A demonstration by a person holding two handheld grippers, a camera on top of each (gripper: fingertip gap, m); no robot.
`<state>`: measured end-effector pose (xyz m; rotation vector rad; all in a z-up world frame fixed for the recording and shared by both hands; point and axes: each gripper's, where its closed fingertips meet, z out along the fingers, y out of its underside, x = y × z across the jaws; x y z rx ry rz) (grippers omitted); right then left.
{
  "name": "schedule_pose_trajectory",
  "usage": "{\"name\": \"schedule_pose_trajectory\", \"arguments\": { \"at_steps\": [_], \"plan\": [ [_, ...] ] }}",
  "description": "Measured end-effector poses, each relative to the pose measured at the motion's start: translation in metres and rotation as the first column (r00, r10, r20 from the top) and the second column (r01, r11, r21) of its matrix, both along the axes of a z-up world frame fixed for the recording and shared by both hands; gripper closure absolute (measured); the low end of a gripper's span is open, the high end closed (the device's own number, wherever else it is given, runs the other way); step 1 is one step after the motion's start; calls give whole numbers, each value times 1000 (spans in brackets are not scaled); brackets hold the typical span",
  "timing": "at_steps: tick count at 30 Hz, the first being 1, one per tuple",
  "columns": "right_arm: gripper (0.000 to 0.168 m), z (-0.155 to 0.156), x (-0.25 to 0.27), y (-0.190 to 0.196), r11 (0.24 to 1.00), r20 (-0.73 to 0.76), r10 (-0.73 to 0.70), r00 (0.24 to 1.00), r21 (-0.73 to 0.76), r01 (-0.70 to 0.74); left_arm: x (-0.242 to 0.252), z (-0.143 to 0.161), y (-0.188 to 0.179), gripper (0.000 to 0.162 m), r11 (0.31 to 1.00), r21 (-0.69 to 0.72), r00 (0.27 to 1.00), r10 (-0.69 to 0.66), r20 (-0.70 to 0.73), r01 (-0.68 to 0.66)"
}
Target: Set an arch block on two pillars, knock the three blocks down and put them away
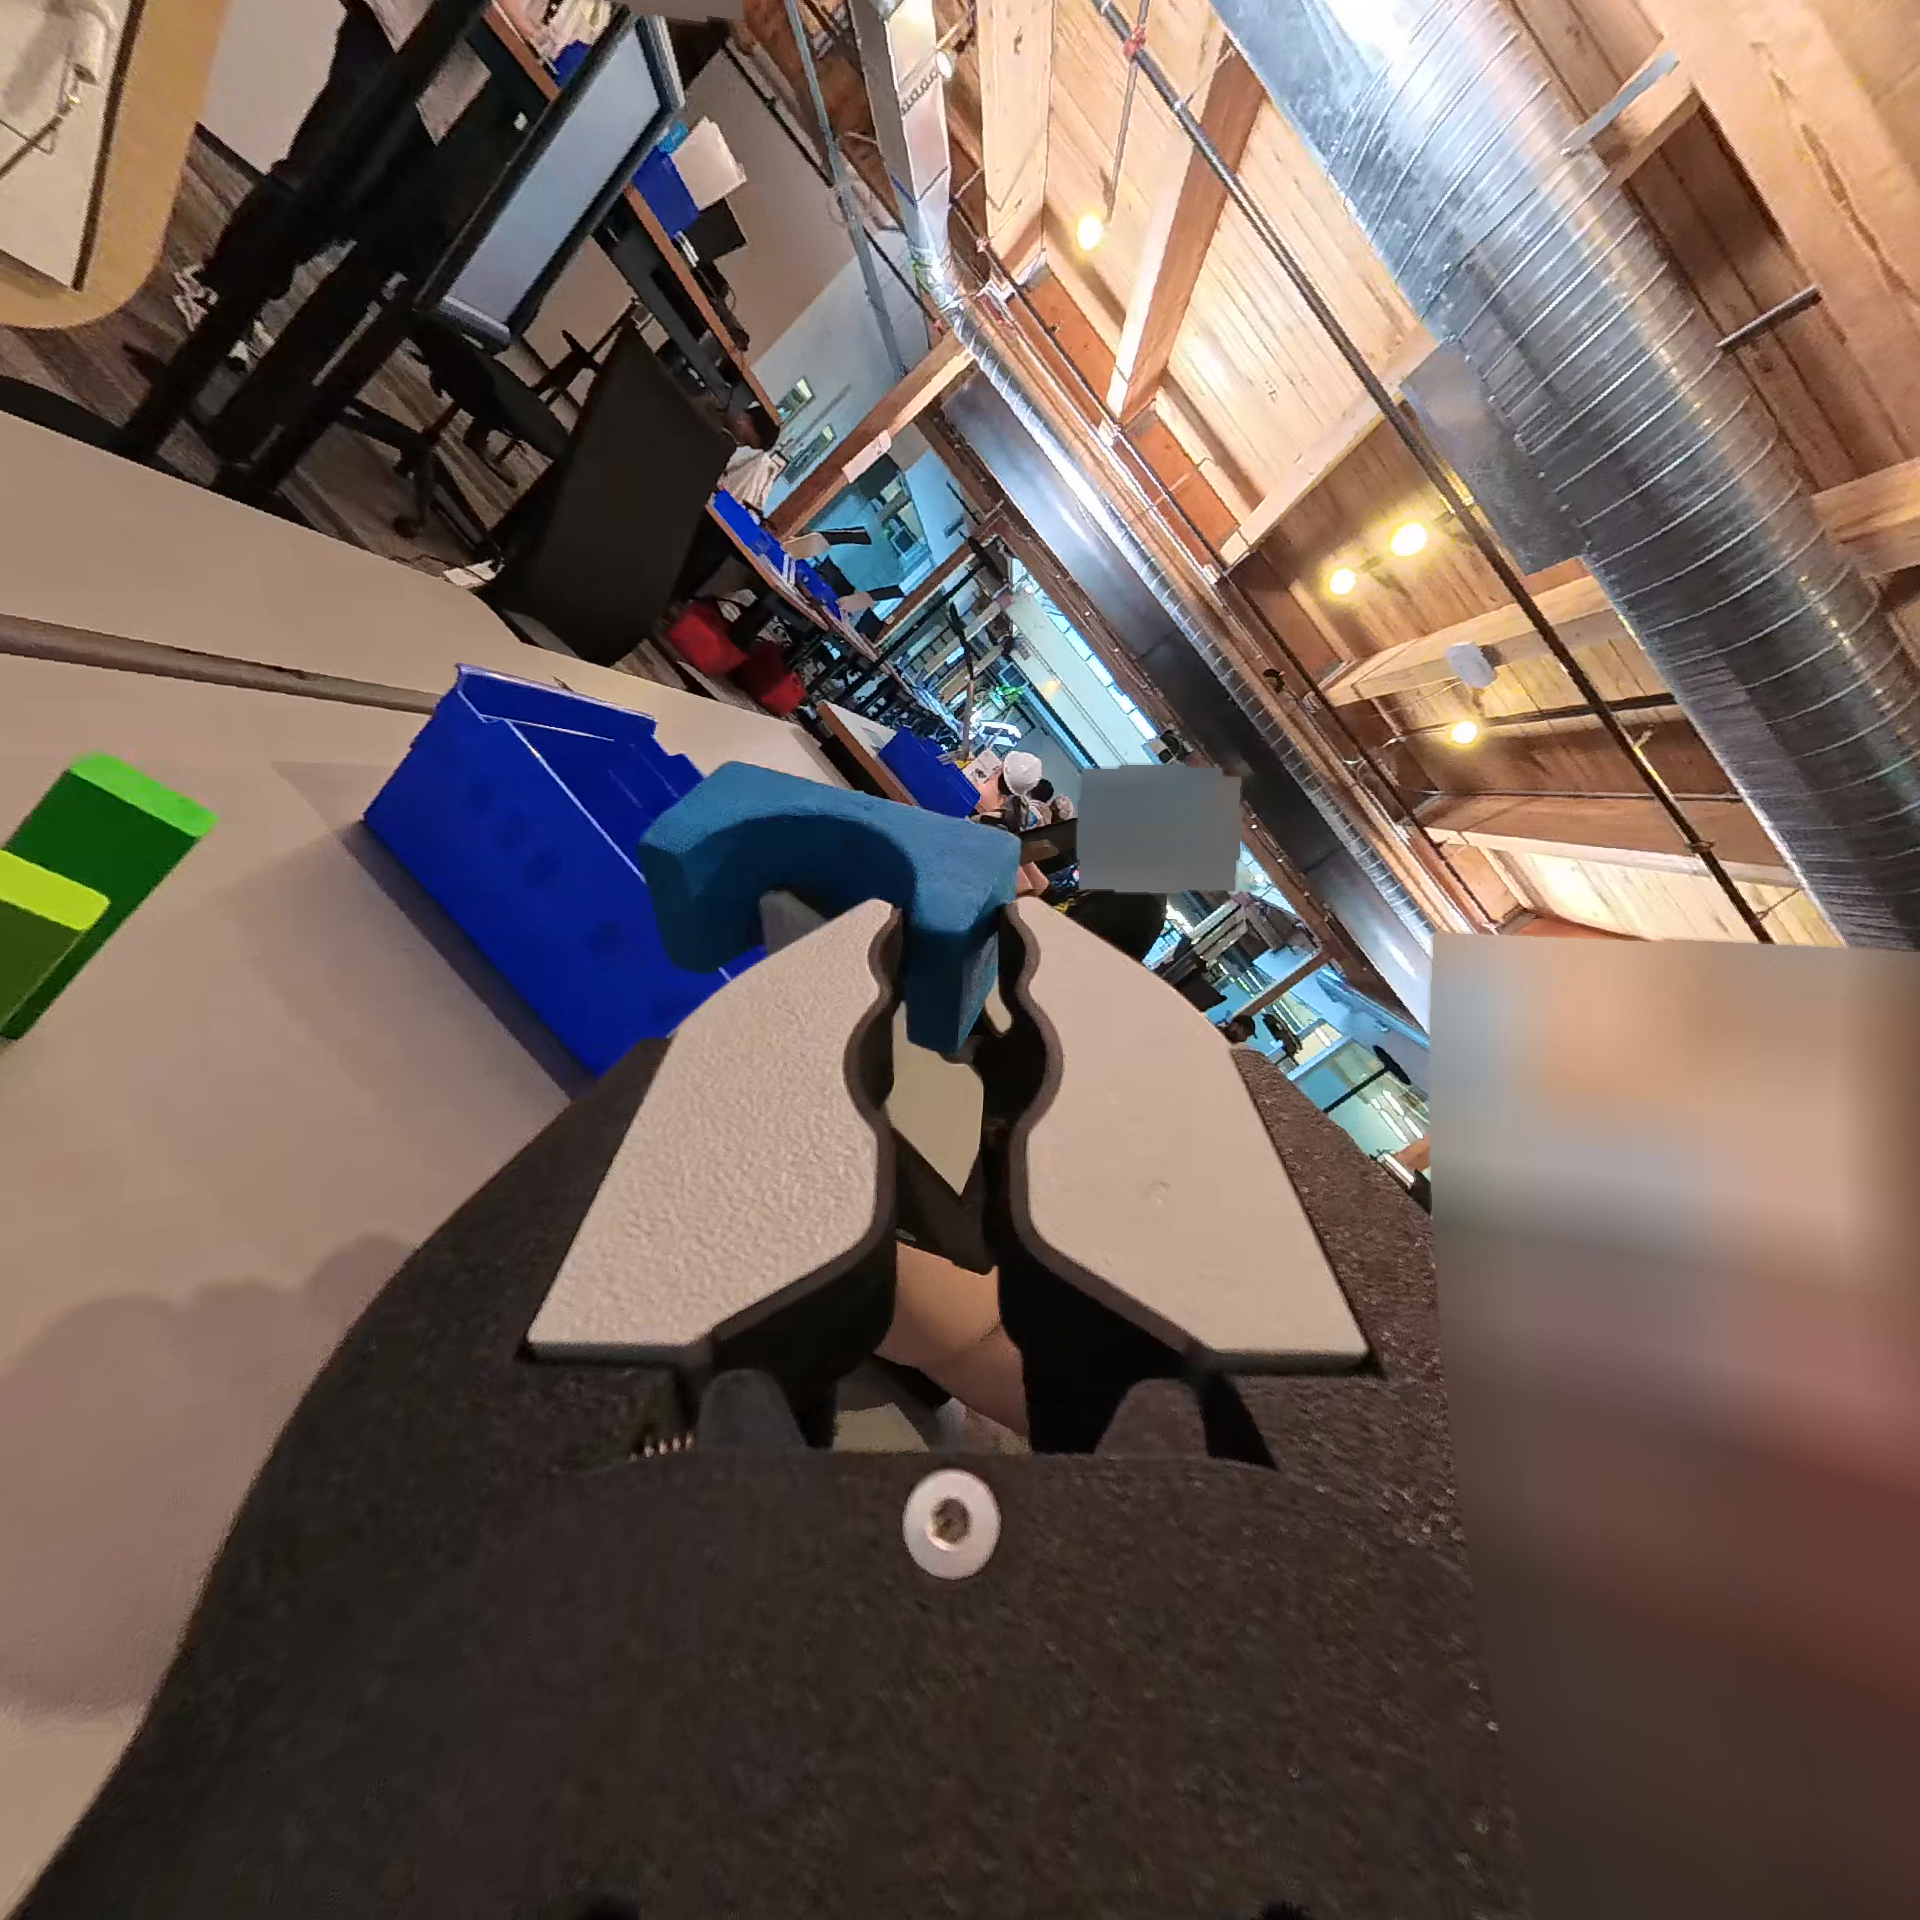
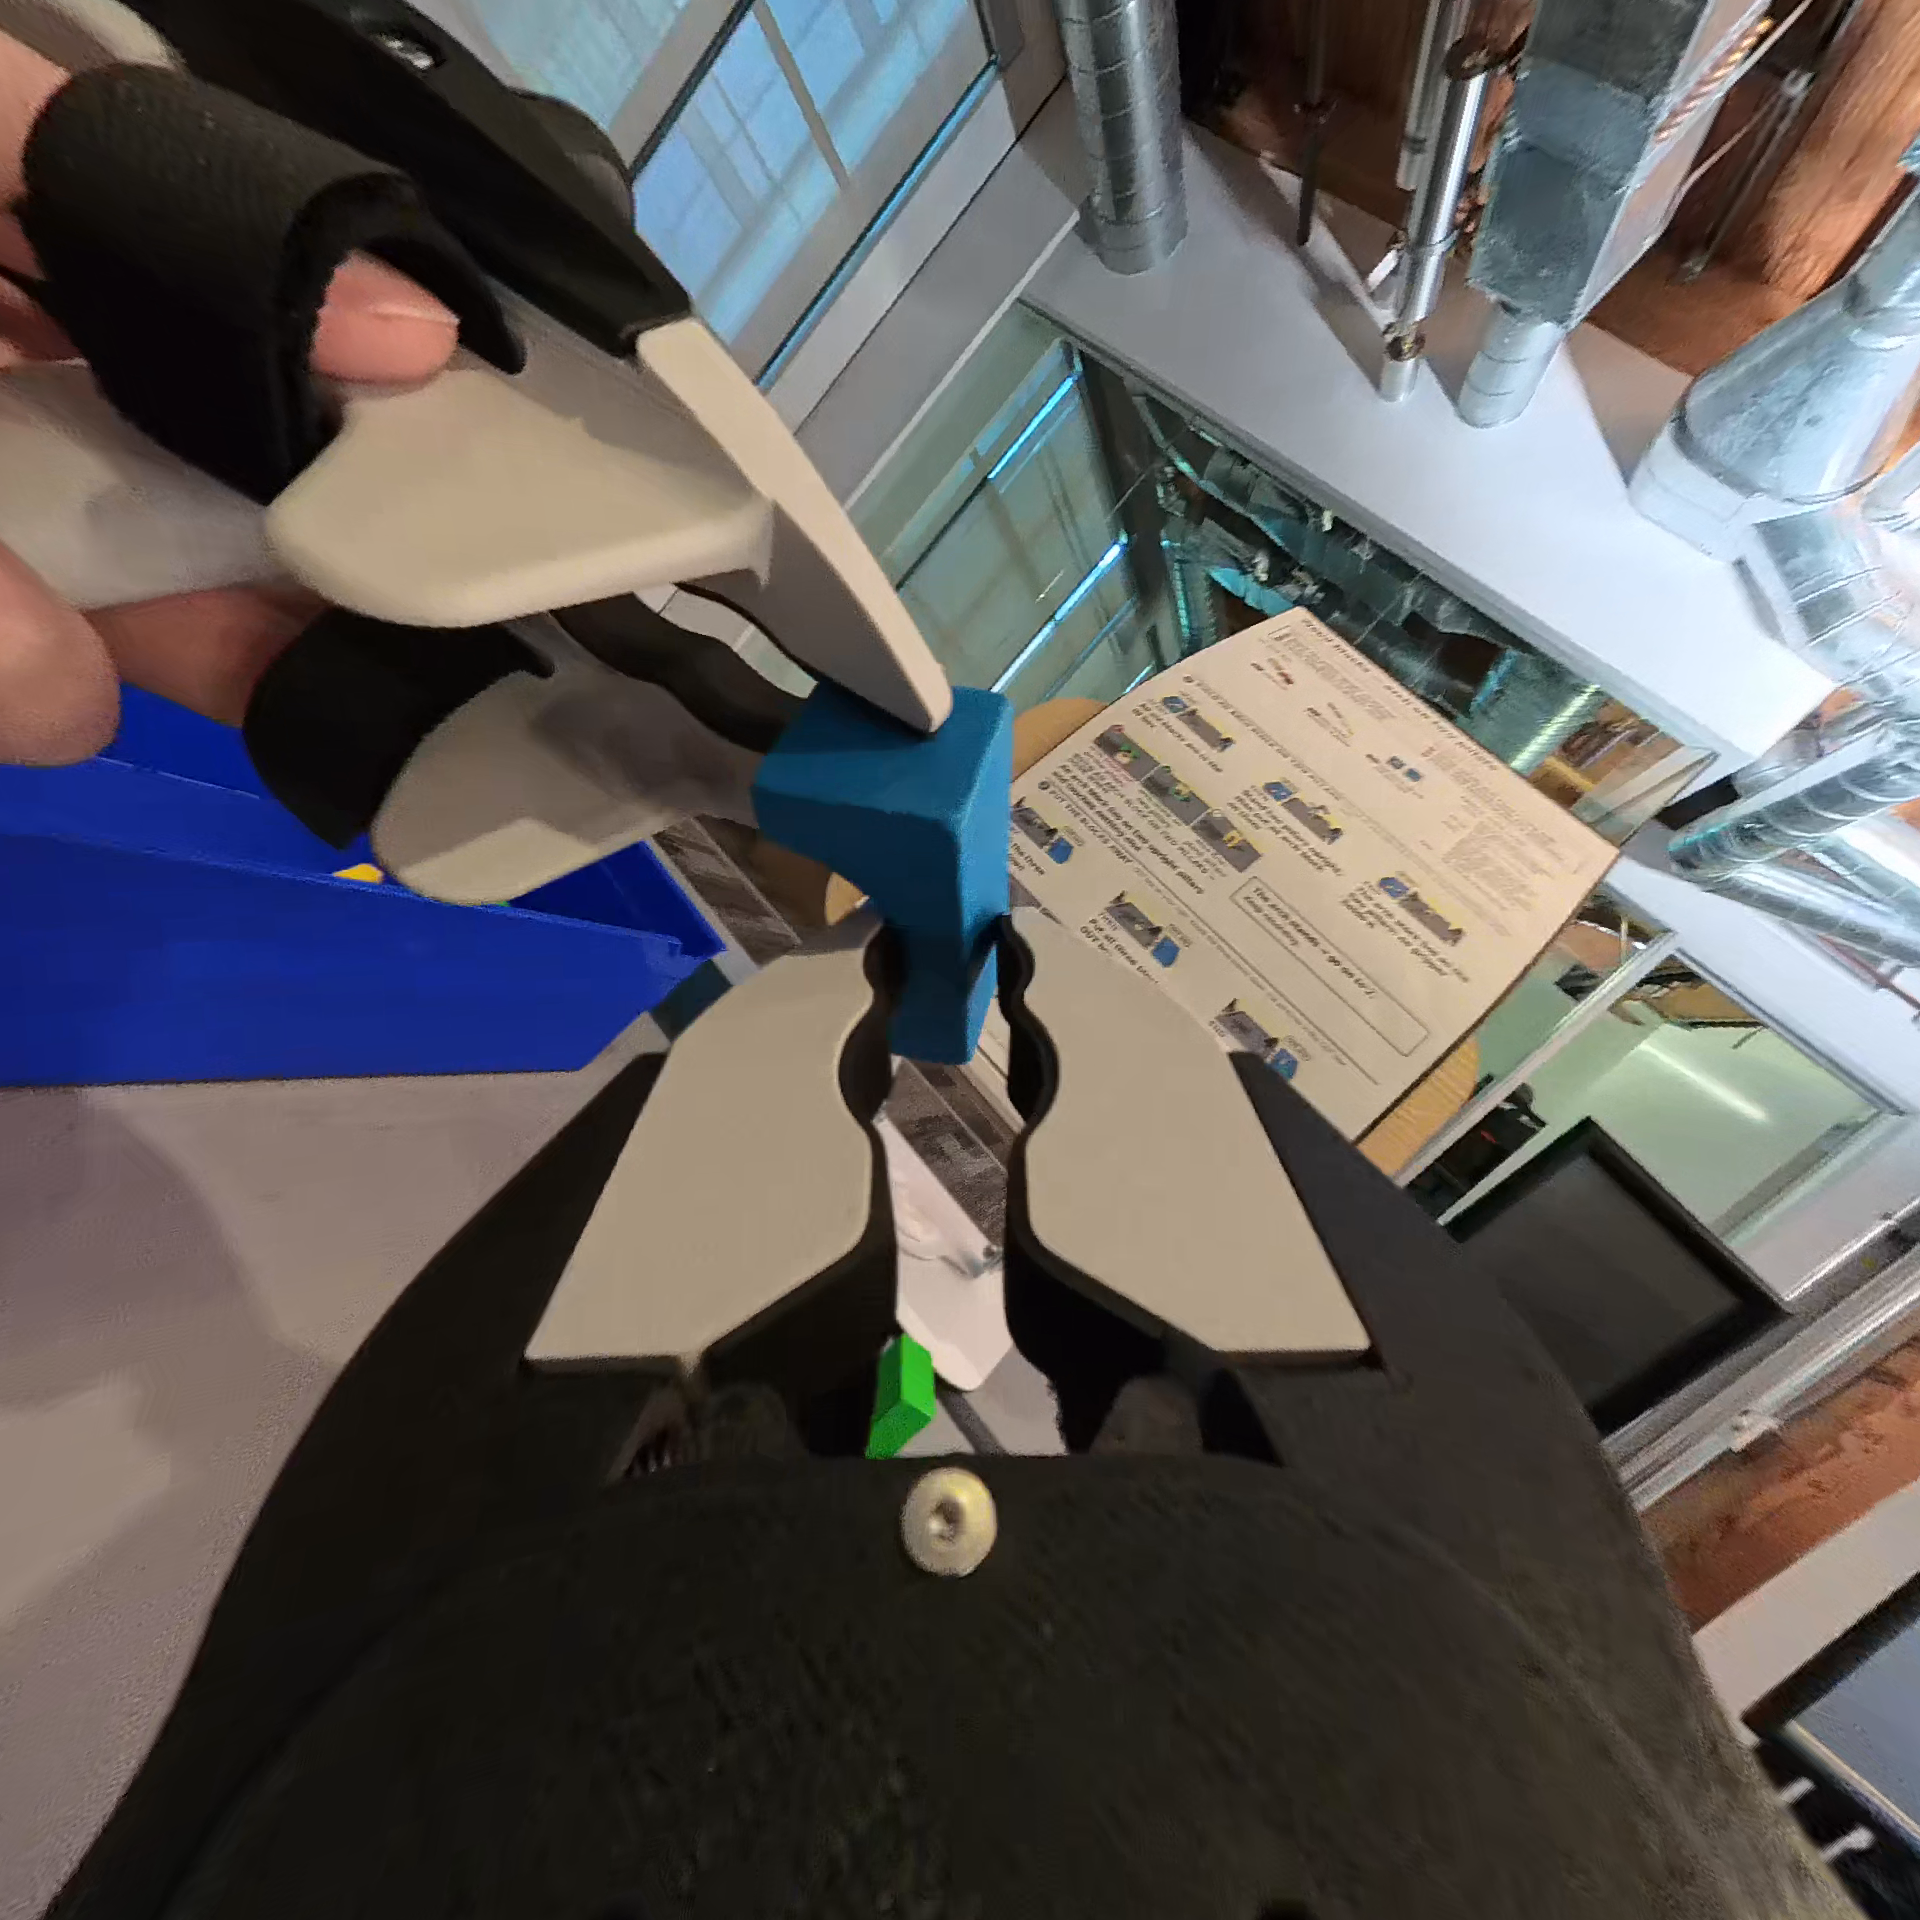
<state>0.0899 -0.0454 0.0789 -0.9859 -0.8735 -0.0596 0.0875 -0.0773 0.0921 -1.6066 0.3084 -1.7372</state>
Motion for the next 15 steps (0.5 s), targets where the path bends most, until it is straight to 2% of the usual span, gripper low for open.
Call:
{"name": "schedule_pose_trajectory", "arguments": {
  "at_steps": [8,15],
  "plan": [
    [153,2,-4,-10,992,54,-24,998,125,17,-7,-2,-2,146,999,-47,998,-13,64,16],
    [155,-4,-10,-11,991,90,-15,996,135,3,-13,-9,-1,146,997,-77,996,-20,92,27]
  ]
}}
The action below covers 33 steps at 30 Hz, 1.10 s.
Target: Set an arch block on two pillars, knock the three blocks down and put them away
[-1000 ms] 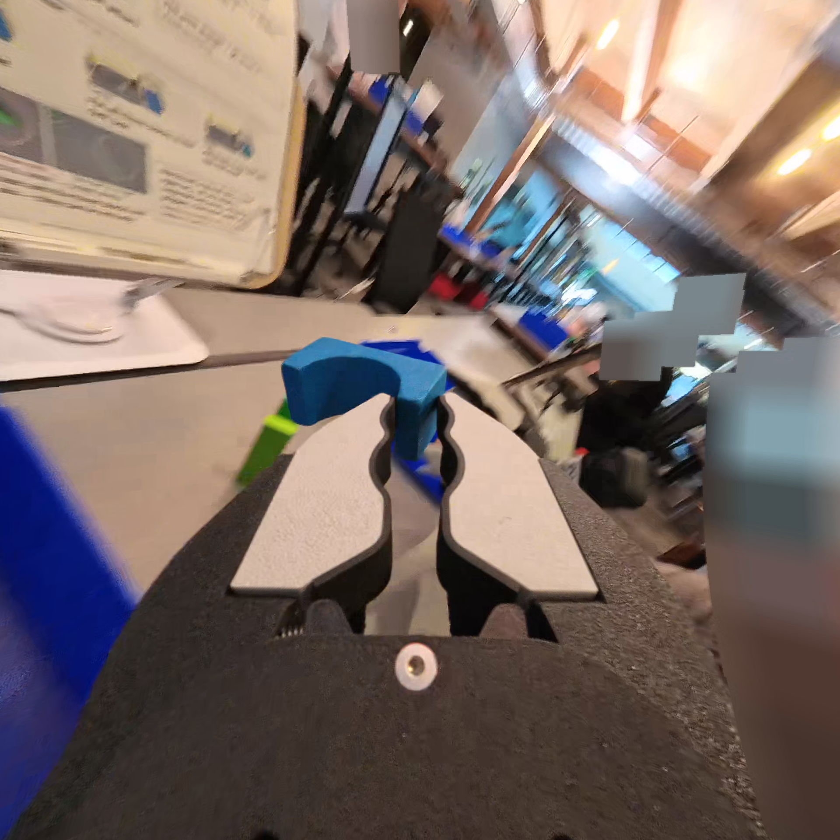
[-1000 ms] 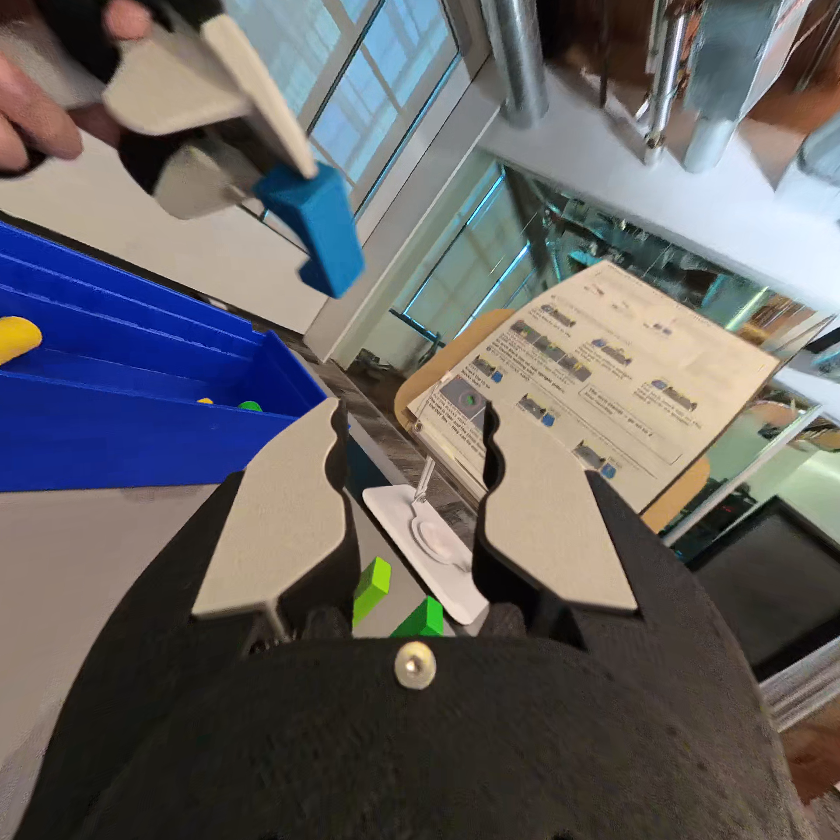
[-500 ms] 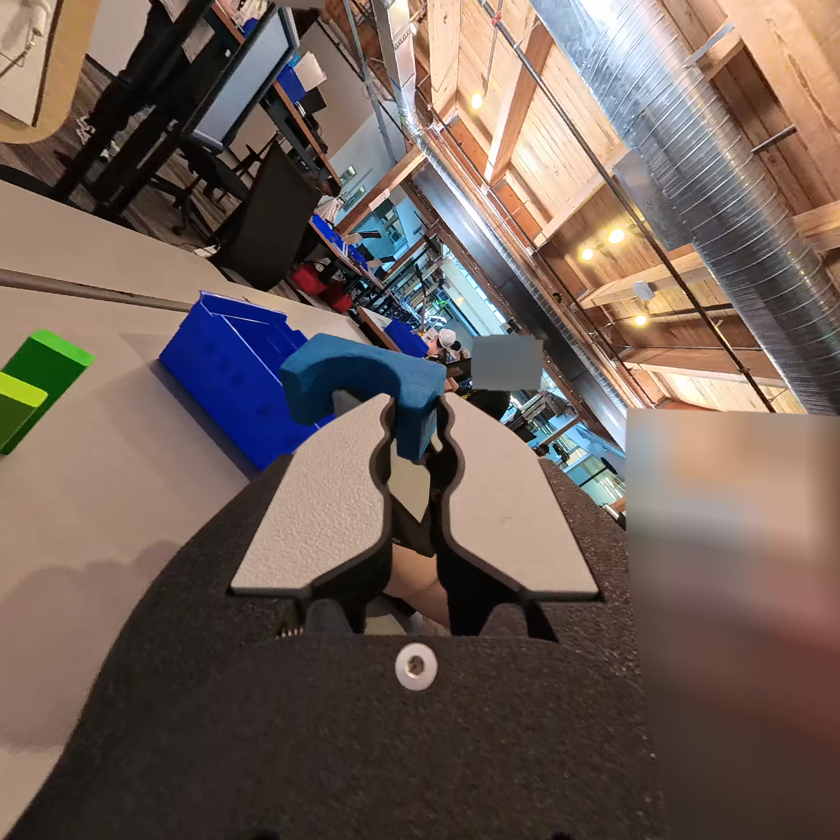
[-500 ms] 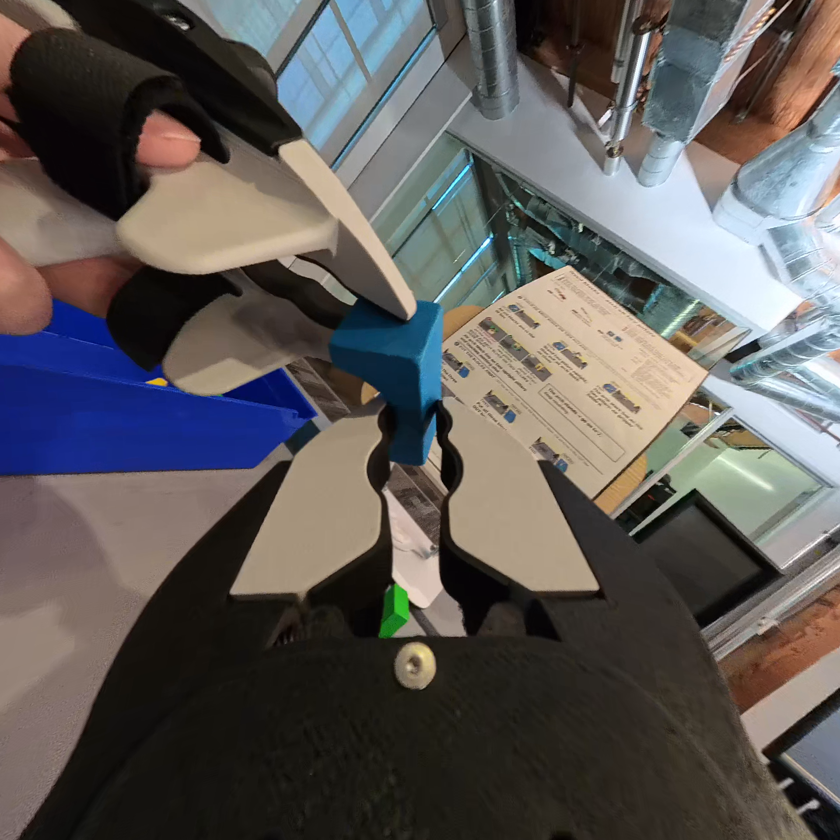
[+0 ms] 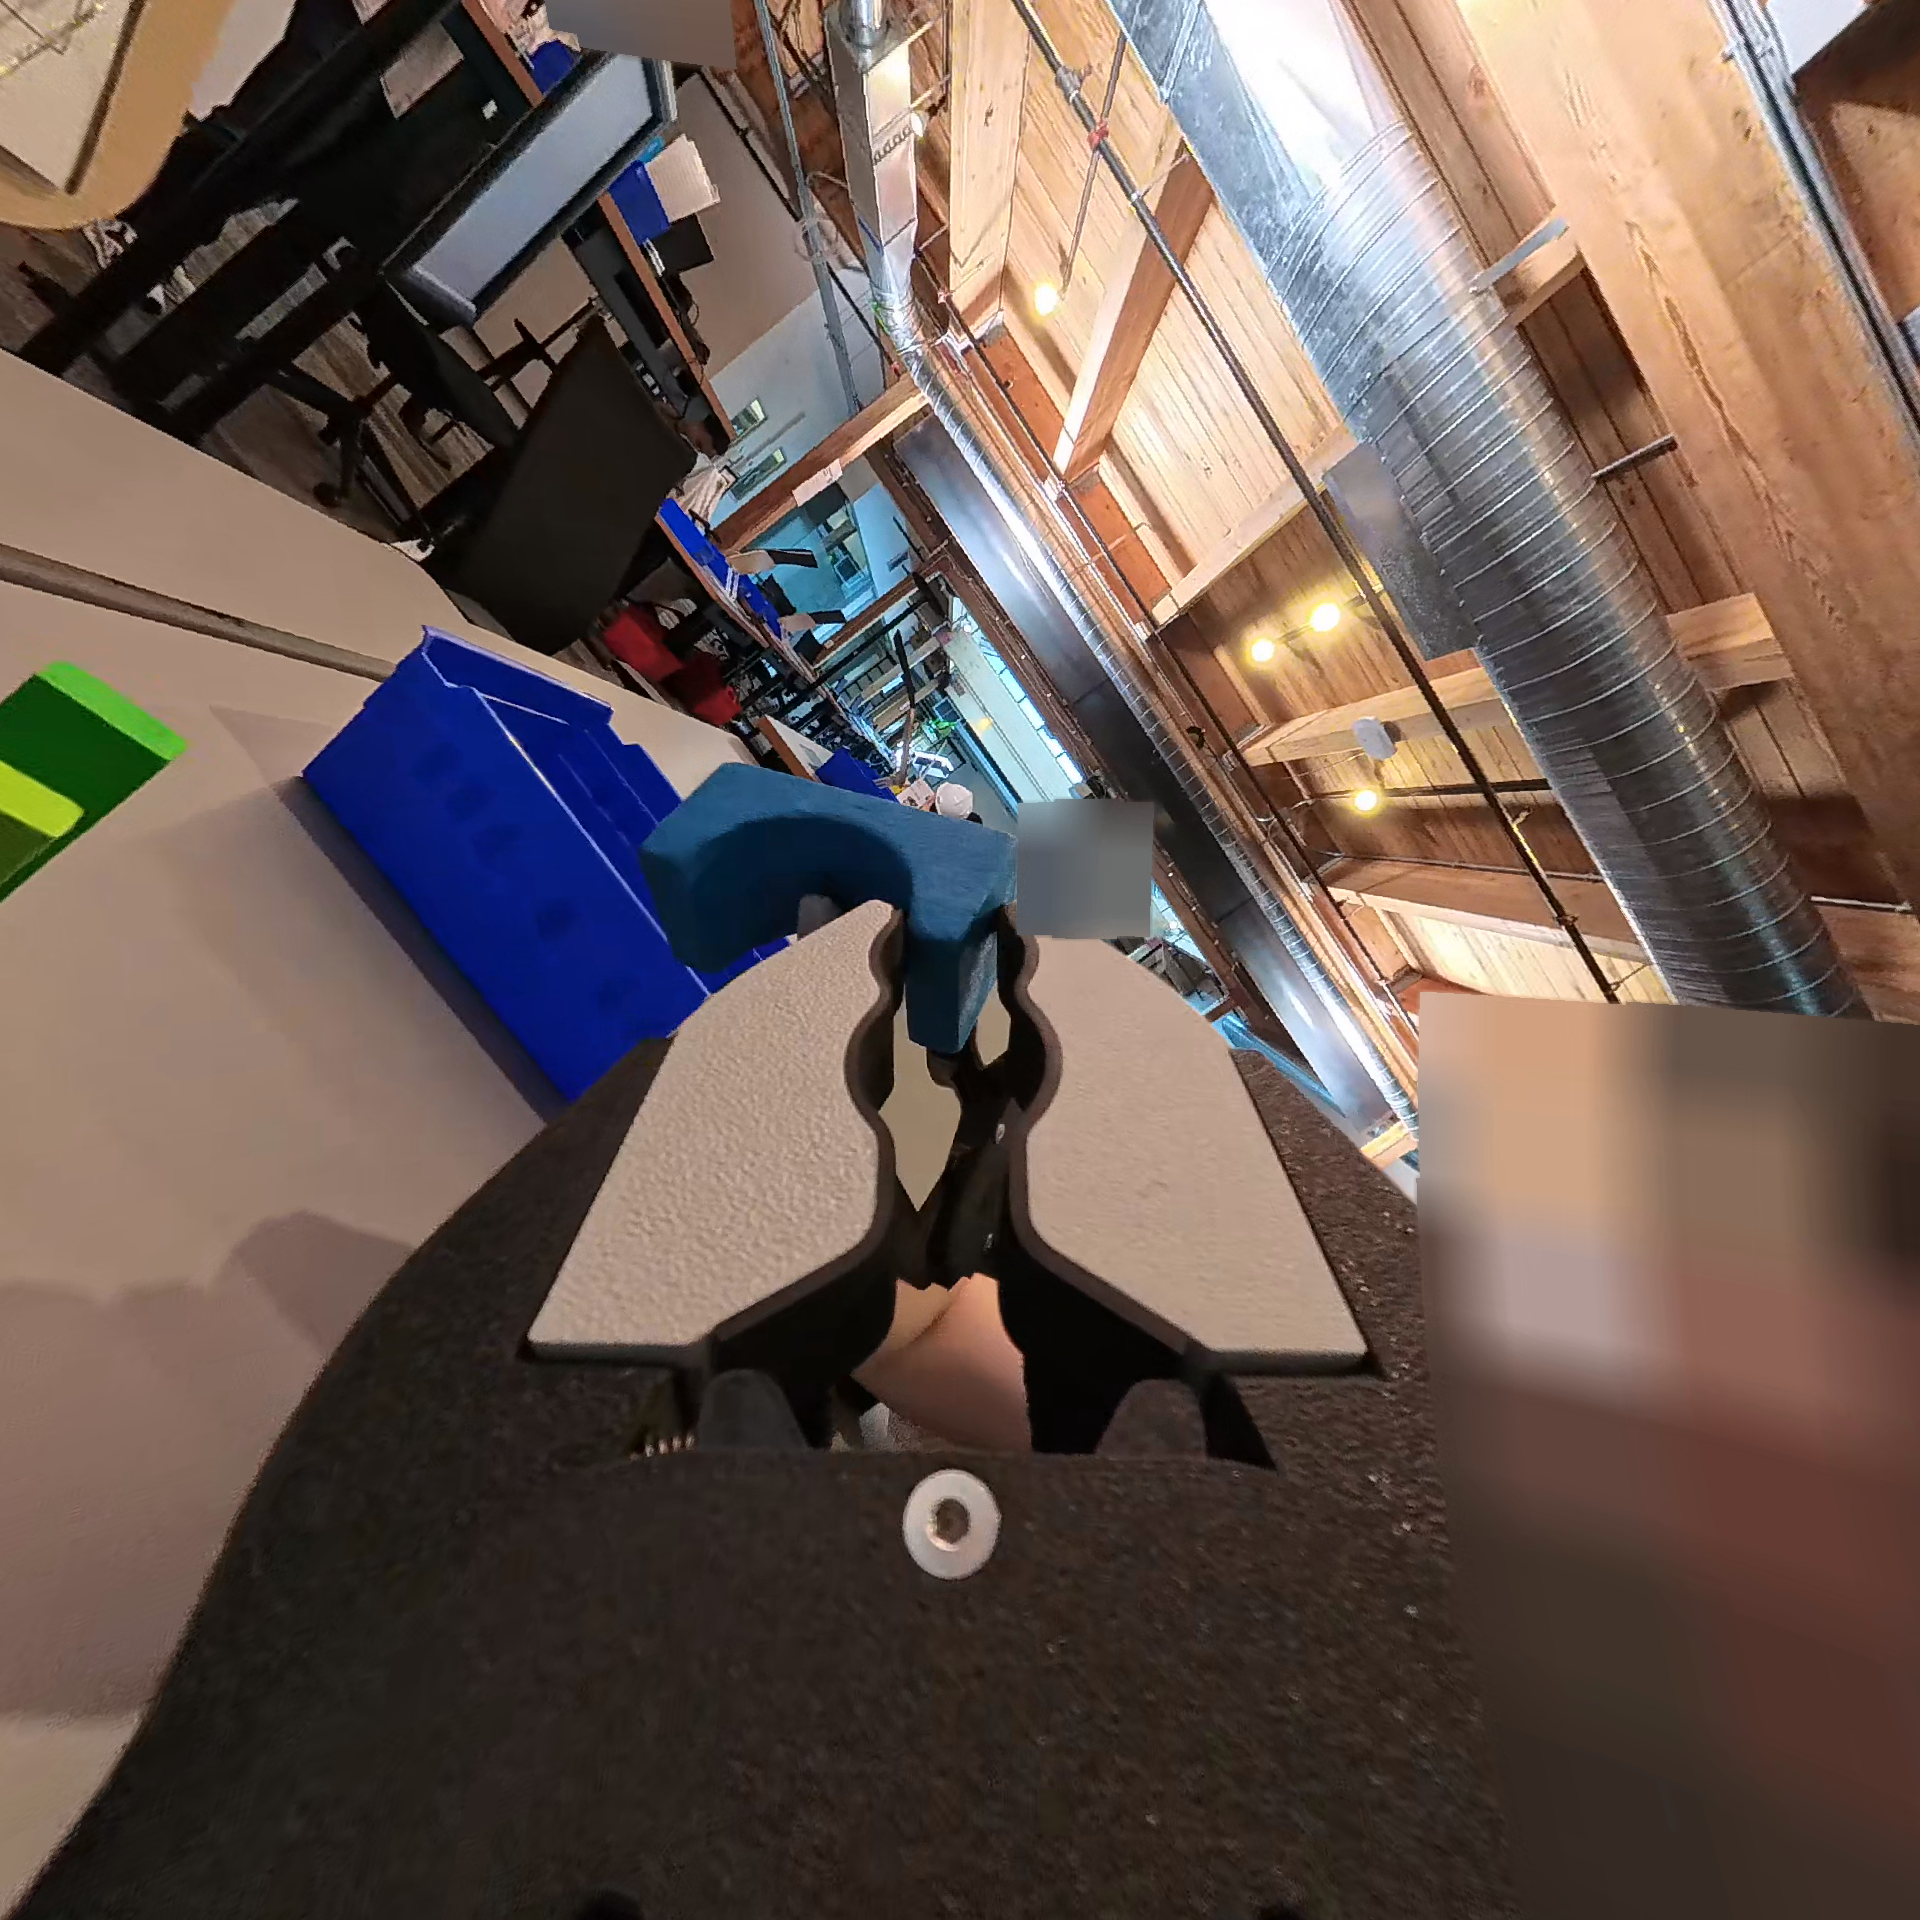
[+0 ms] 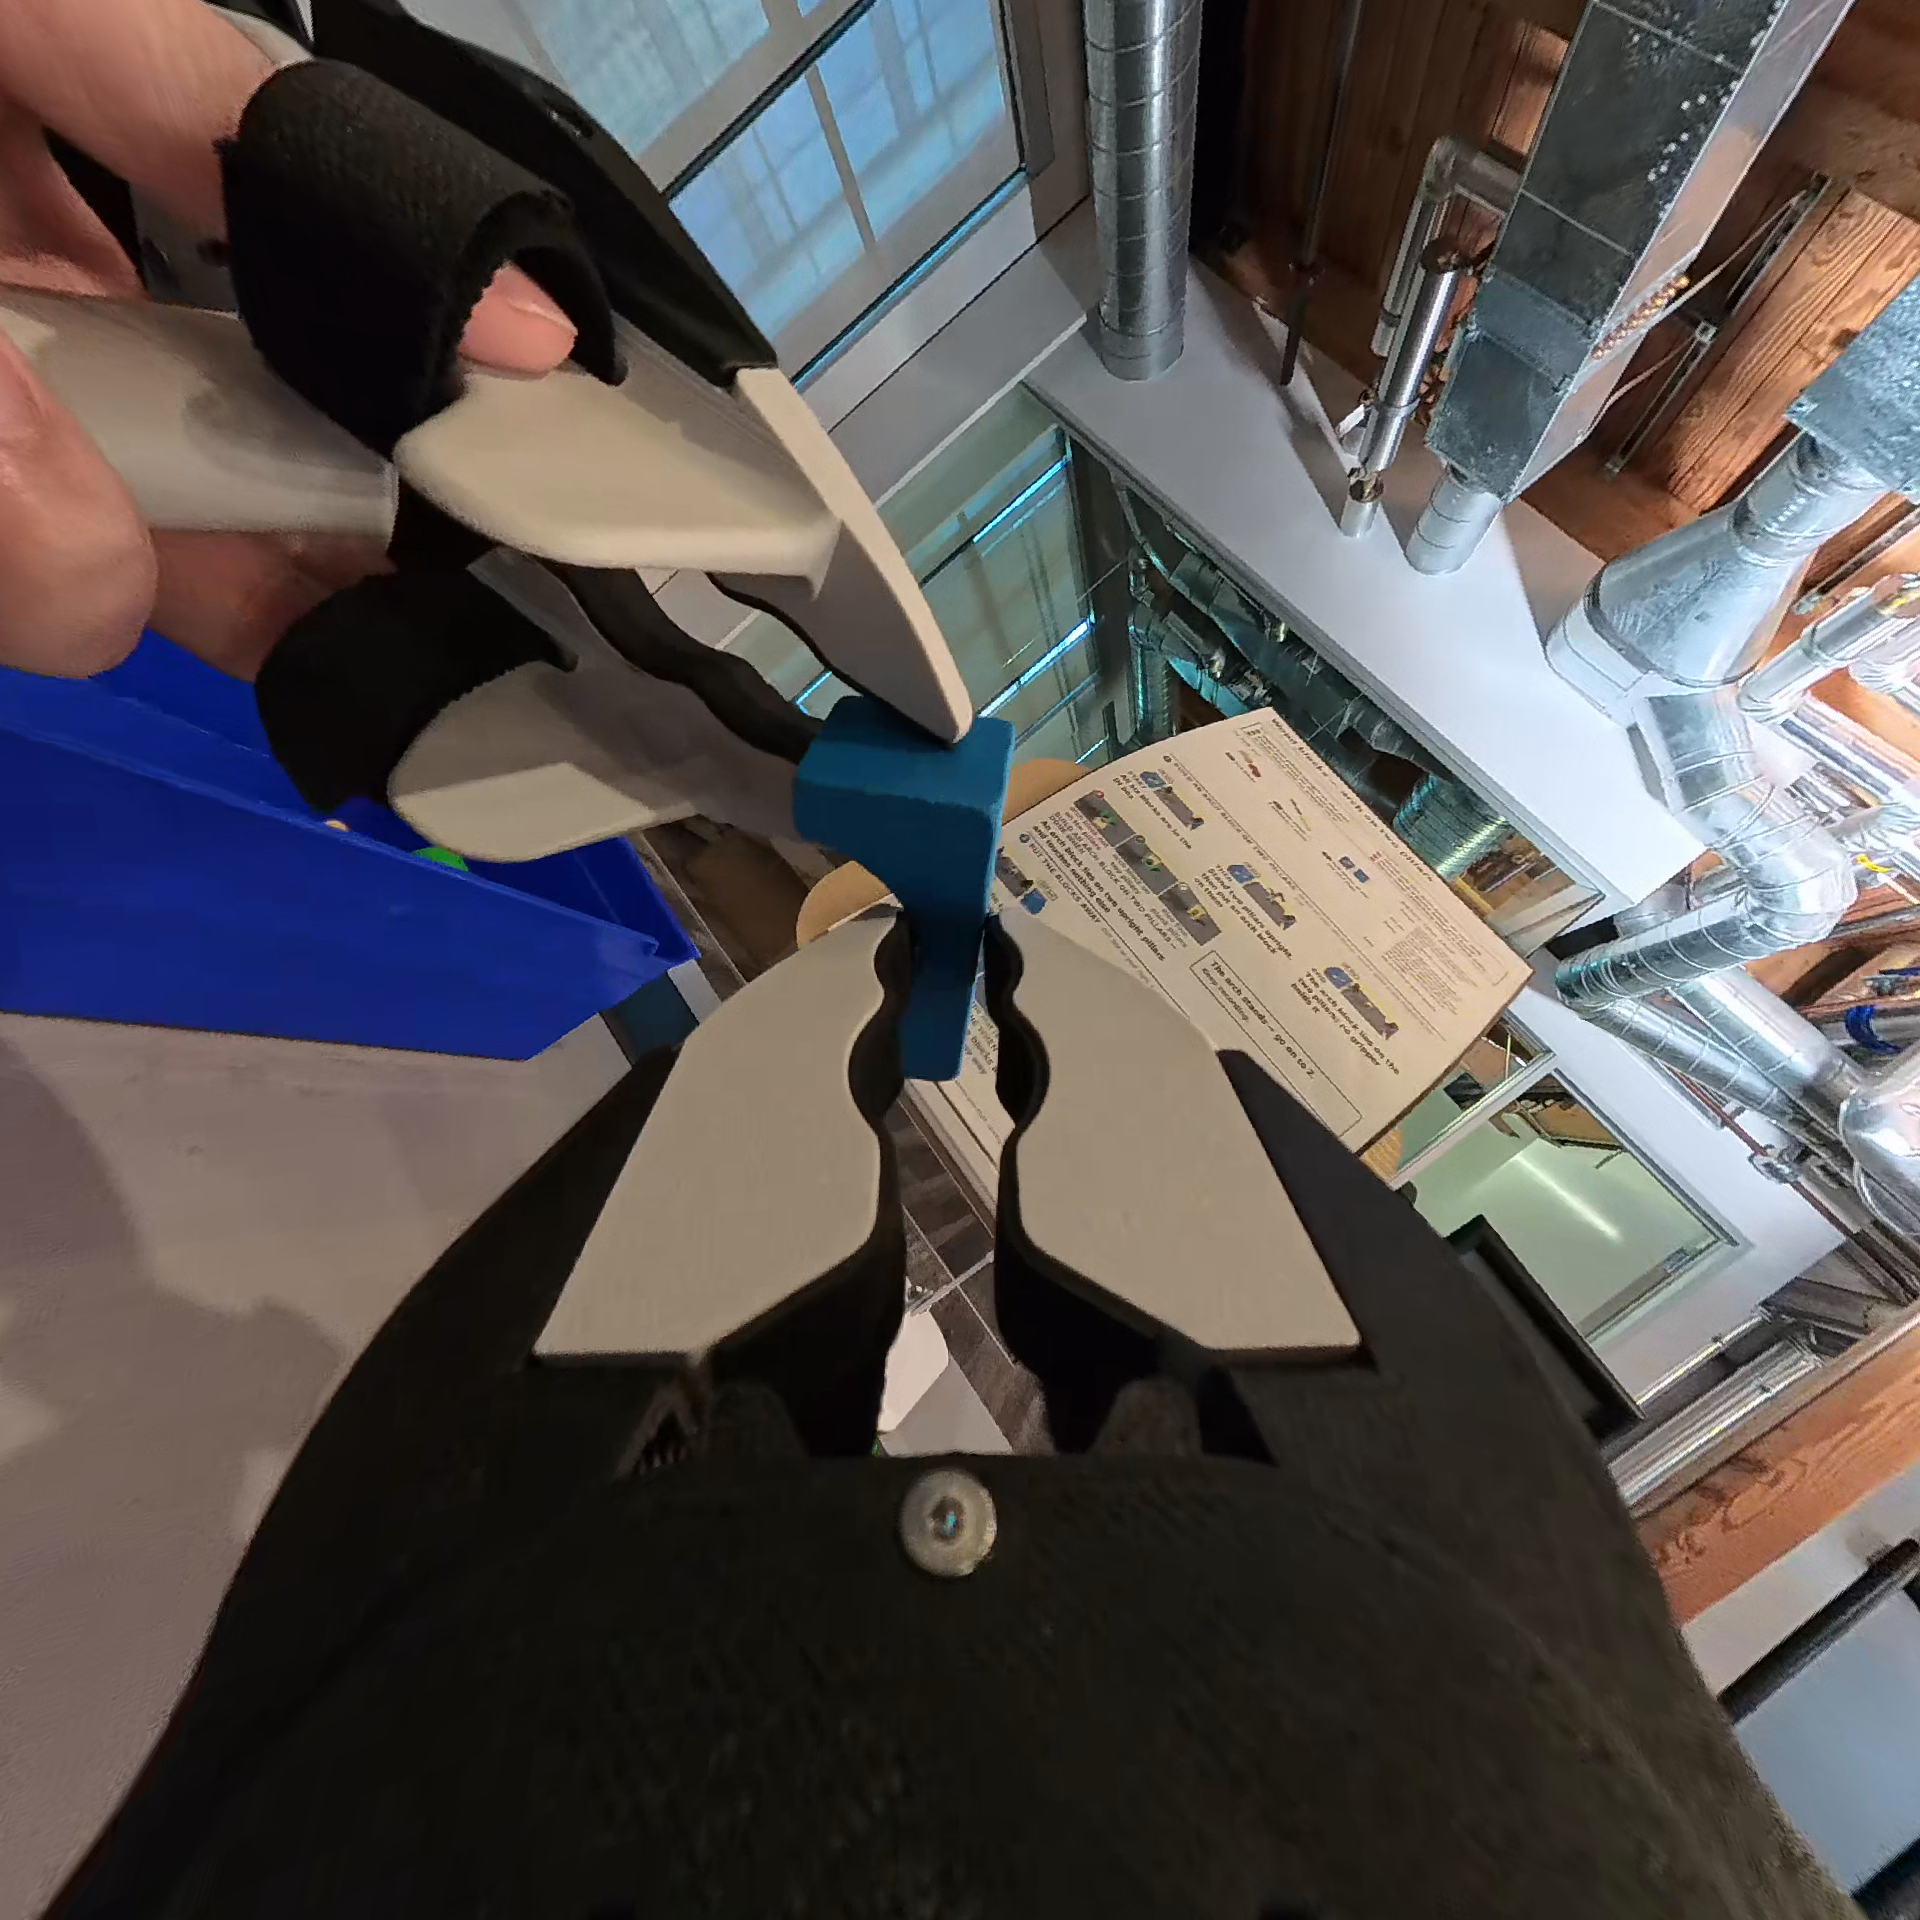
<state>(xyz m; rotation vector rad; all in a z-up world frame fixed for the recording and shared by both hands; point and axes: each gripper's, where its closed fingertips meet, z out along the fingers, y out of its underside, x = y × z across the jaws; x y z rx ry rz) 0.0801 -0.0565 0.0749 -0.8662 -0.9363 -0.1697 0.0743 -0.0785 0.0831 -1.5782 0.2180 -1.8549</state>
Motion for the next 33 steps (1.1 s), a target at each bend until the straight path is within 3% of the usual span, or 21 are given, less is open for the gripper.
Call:
{"name": "schedule_pose_trajectory", "arguments": {
  "at_steps": [4,8,11,13,16,18,24,33],
  "plan": [
    [156,-5,-1,8,998,53,15,998,-59,-12,-12,-5,13,142,997,-18,997,75,11,-75],
    [156,11,29,36,994,101,-33,994,-96,43,-40,-11,23,135,979,88,979,188,-79,-181],
    [156,-15,43,70,965,274,-36,961,-239,104,-48,-26,16,134,941,243,927,291,-236,-234],
    [156,-38,47,89,970,418,-71,906,-182,160,-48,-41,15,134,907,334,864,370,-343,-256],
    [156,-65,51,106,966,573,-173,801,-61,252,-45,-60,15,134,874,400,809,437,-394,-277],
    [156,-70,47,106,960,592,-199,781,-41,275,-42,-70,14,134,882,390,817,421,-394,-266],
    [156,-72,47,112,933,576,-358,735,199,299,-30,-101,13,135,916,334,841,353,-410,-221],
    [156,-97,43,125,931,633,-360,685,197,307,-11,-104,-7,137,923,355,860,299,-413,-150]
  ]
}}
